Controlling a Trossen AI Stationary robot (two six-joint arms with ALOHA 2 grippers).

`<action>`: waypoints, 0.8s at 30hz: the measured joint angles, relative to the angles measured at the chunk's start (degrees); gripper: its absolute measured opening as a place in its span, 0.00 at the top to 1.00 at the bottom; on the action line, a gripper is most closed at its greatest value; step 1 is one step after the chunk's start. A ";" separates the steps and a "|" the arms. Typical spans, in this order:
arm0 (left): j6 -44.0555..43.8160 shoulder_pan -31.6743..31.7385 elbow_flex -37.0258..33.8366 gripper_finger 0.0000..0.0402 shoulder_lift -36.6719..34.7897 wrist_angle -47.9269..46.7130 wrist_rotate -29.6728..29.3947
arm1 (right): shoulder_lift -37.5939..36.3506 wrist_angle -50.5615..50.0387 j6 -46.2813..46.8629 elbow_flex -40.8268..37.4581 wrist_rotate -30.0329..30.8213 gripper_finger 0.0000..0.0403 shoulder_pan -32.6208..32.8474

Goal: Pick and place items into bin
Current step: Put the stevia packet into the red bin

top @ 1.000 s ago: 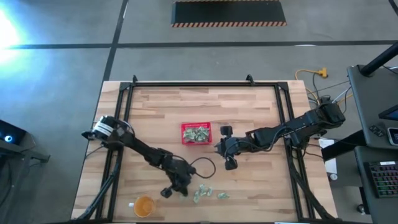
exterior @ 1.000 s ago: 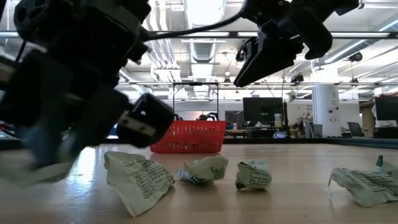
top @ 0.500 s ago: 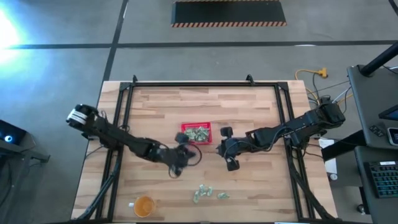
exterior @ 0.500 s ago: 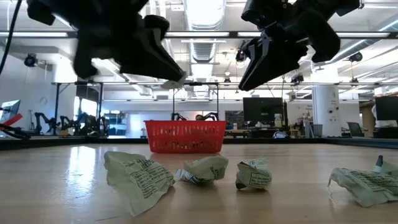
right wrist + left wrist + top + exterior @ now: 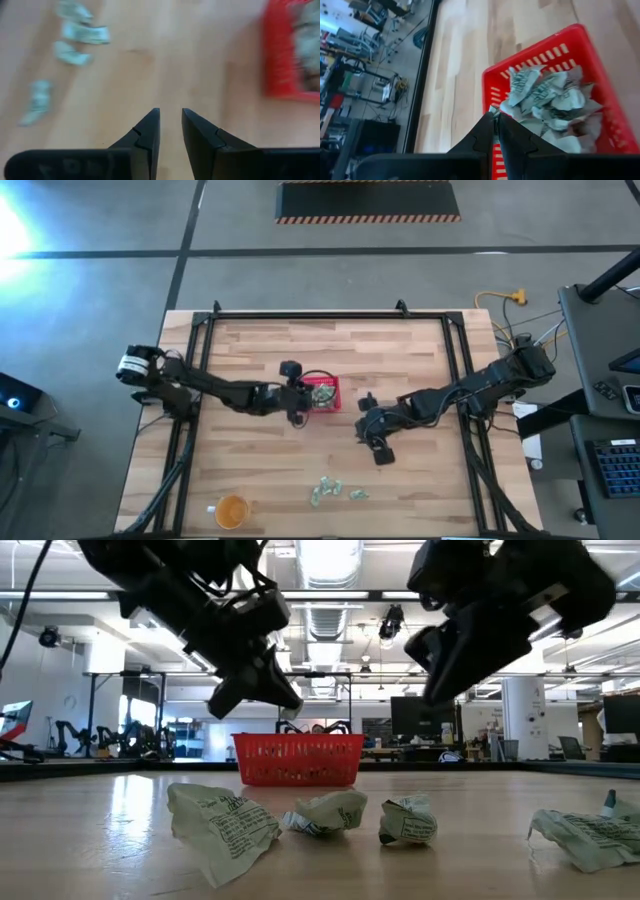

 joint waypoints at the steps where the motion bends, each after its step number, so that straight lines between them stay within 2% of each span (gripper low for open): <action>1: -0.18 0.33 0.00 0.98 0.00 0.10 0.04 | 0.00 0.84 1.33 -0.60 -1.95 0.83 0.21; 6: 0.01 0.75 0.11 0.95 -0.09 0.22 0.50 | 0.02 9.94 7.34 -4.84 -13.60 0.80 2.07; 9: 0.02 0.72 0.11 0.87 -0.09 0.25 0.52 | 0.12 17.59 9.08 -7.92 -15.05 0.78 3.83; 17: -0.01 0.72 0.35 0.61 -0.28 0.28 0.41 | 0.20 39.31 11.74 -16.33 -13.47 0.71 8.56; 24: 0.01 0.72 0.72 0.52 -0.46 0.26 0.30 | 0.20 42.14 12.62 -18.07 -3.70 0.66 12.74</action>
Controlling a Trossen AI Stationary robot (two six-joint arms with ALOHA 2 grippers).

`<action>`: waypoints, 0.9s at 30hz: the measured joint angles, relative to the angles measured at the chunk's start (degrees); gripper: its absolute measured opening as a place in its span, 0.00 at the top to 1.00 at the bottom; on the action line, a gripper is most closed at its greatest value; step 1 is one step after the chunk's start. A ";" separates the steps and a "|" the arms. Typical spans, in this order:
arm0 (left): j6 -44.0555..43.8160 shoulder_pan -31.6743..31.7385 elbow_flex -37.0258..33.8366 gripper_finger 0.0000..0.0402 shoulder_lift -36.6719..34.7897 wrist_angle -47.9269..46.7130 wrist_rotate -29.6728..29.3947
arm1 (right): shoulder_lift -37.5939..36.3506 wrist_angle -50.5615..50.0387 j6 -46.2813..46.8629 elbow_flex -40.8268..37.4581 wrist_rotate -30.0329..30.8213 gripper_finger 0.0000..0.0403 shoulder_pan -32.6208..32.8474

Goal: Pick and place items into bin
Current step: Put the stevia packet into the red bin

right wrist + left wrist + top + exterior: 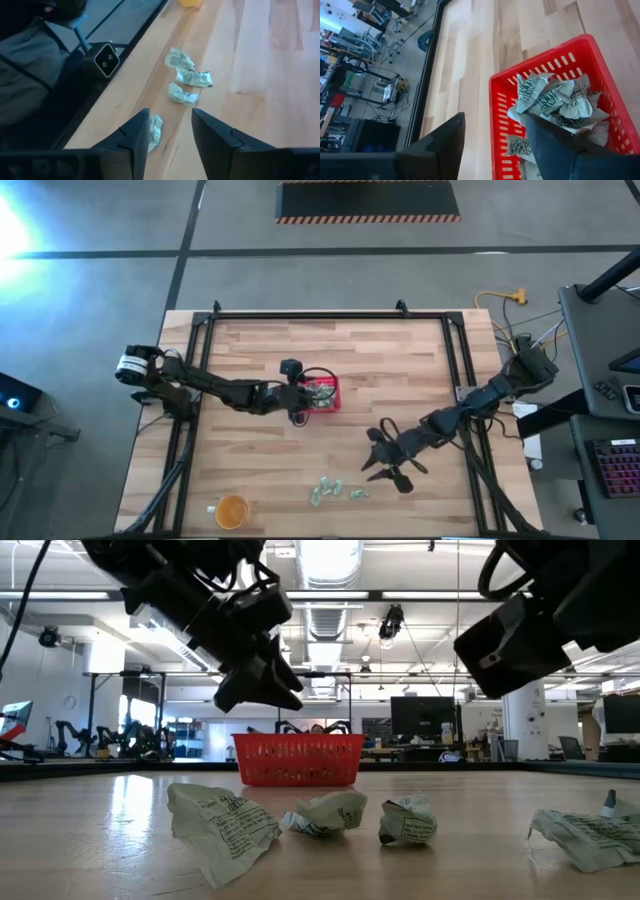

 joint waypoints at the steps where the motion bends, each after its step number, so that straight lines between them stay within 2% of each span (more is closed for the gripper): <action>1: 0.00 0.00 0.11 0.52 -0.04 0.01 -0.02 | 0.00 -0.11 -0.18 0.06 0.82 0.65 0.39; 7: -0.02 0.00 0.63 0.51 -0.07 0.05 -0.15 | 5.63 3.05 -0.36 1.82 1.92 0.63 1.69; 12: -0.04 -0.11 0.47 0.51 -0.53 -0.53 -0.45 | 11.36 2.69 2.62 3.60 -1.49 0.63 1.72; 17: -0.08 -0.33 0.46 0.51 -1.38 -0.02 -0.58 | 15.72 2.47 5.83 5.26 -1.77 0.63 2.00; 27: -1.75 -0.35 -0.04 0.51 -3.89 -2.38 -0.61 | 22.38 3.74 6.57 9.48 -2.76 0.63 3.05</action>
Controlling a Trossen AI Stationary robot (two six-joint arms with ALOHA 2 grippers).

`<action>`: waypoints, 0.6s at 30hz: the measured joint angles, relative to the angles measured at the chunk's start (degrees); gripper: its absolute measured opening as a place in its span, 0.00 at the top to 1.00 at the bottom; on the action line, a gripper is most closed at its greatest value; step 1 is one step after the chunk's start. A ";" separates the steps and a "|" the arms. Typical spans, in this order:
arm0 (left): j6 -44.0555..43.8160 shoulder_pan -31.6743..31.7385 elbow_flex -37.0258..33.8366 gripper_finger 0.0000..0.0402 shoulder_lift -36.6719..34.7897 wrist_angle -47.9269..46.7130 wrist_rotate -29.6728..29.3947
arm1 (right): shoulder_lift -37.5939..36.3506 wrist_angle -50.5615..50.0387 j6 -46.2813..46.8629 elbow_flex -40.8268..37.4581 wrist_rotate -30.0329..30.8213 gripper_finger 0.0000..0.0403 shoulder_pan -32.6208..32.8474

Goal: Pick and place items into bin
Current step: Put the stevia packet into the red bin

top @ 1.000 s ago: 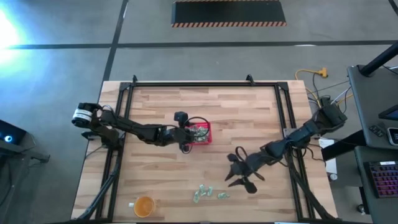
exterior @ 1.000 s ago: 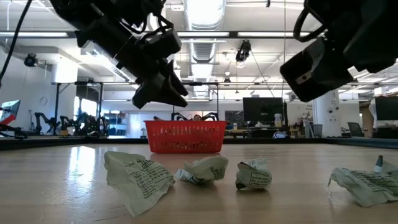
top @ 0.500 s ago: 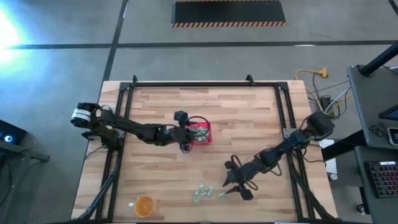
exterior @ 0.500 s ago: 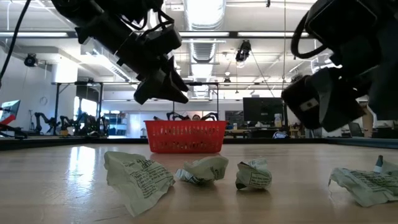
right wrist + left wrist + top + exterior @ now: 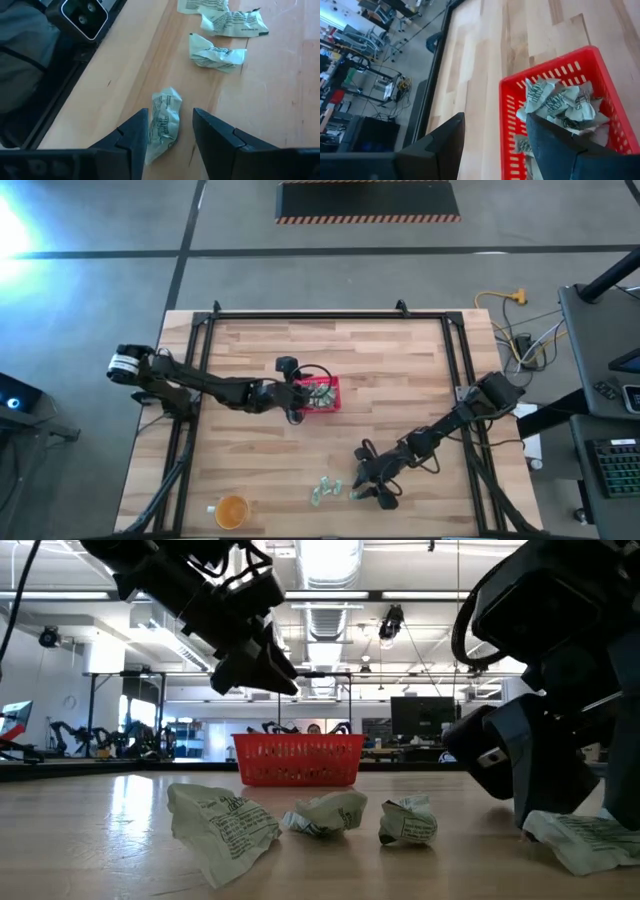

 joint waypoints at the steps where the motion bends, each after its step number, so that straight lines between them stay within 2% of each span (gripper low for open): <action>1: -0.20 0.00 0.00 0.51 -0.10 0.28 -0.01 | 0.20 -0.02 0.41 0.05 0.00 0.64 0.05; 10: -1.29 -0.02 0.04 0.51 -0.46 -0.81 0.00 | 1.40 -0.90 0.54 0.11 0.38 0.69 0.24; 18: -1.29 -0.02 0.04 0.51 -0.46 -0.92 0.00 | 1.01 -1.35 -2.71 -0.02 0.86 0.86 0.35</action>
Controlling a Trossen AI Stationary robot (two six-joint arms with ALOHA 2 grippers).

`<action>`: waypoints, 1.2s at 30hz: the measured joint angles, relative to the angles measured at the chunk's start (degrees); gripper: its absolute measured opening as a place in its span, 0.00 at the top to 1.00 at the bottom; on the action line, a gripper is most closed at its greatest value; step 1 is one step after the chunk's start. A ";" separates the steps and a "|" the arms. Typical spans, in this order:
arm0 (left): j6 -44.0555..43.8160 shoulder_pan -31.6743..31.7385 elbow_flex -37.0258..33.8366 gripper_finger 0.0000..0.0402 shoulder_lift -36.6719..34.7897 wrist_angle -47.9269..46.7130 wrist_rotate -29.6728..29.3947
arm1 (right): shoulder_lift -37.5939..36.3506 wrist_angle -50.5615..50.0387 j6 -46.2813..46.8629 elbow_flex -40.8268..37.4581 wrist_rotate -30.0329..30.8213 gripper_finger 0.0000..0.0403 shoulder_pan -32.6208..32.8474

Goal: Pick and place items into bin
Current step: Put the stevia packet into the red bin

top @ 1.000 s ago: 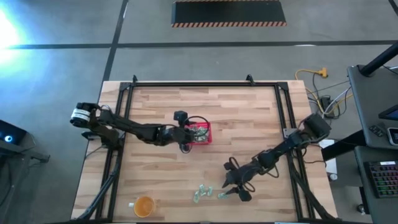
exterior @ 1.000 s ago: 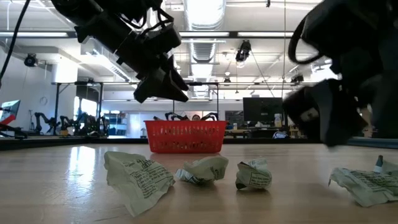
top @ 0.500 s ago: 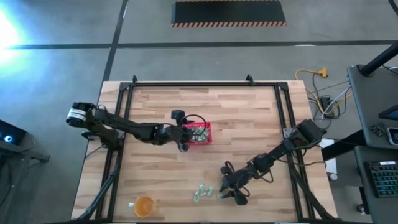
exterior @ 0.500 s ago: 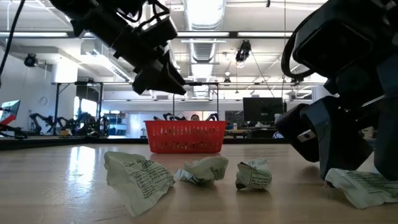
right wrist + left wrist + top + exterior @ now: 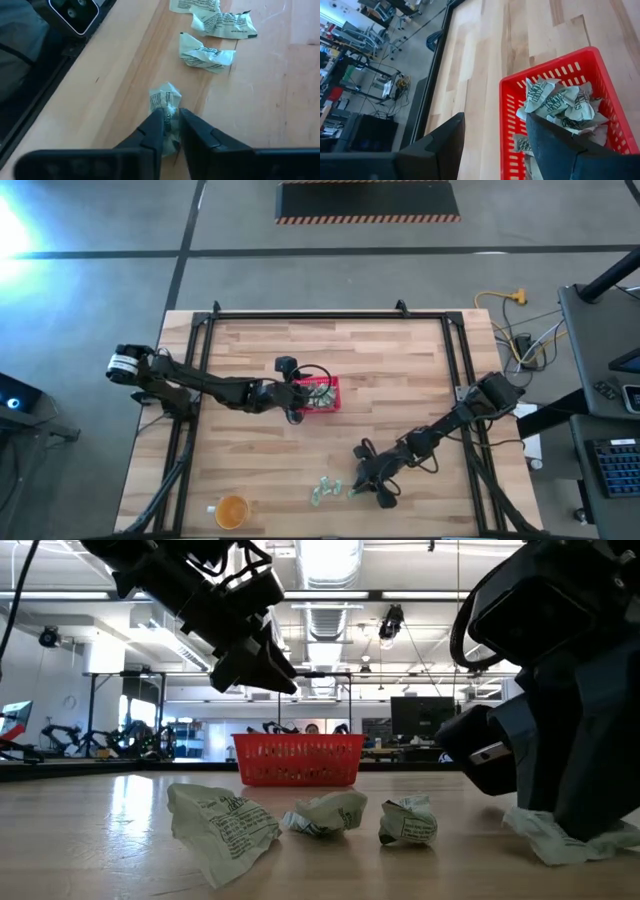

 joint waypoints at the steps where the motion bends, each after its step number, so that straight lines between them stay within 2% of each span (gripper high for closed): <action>1: 0.00 0.00 0.00 0.51 0.00 0.00 0.00 | -0.09 -0.02 -0.28 0.00 0.04 0.89 0.00; 5: 0.00 0.00 0.00 0.51 0.02 0.02 0.00 | -1.10 -0.59 -1.65 -0.08 0.05 0.97 -0.02; 11: 0.00 -0.02 0.04 0.51 0.04 0.13 0.00 | -4.18 -4.07 -4.79 -0.37 0.29 0.98 0.15; 13: 0.00 -0.07 0.11 0.51 0.04 0.13 0.00 | -5.66 -5.37 -6.80 -0.46 2.60 0.98 0.15; 16: 0.02 -0.42 0.16 0.51 -0.53 -0.04 -0.02 | -8.70 -9.35 -10.74 -0.18 10.21 0.98 0.05; 22: -0.05 -1.96 0.24 0.51 -3.66 -3.22 -0.13 | -14.04 -12.29 -22.04 0.07 34.26 0.98 -0.59; 25: -1.22 -2.95 0.17 0.51 -5.64 -5.79 -0.06 | -15.55 -11.78 -27.74 0.07 41.27 0.98 -2.26; 32: -5.00 -4.42 0.11 0.51 -10.34 -9.85 -0.04 | -16.26 -8.69 -30.61 0.15 42.37 0.98 -12.11; 36: -7.10 -5.17 0.08 0.51 -12.53 -13.56 0.27 | -15.41 -6.65 -30.74 0.15 37.94 0.98 -18.64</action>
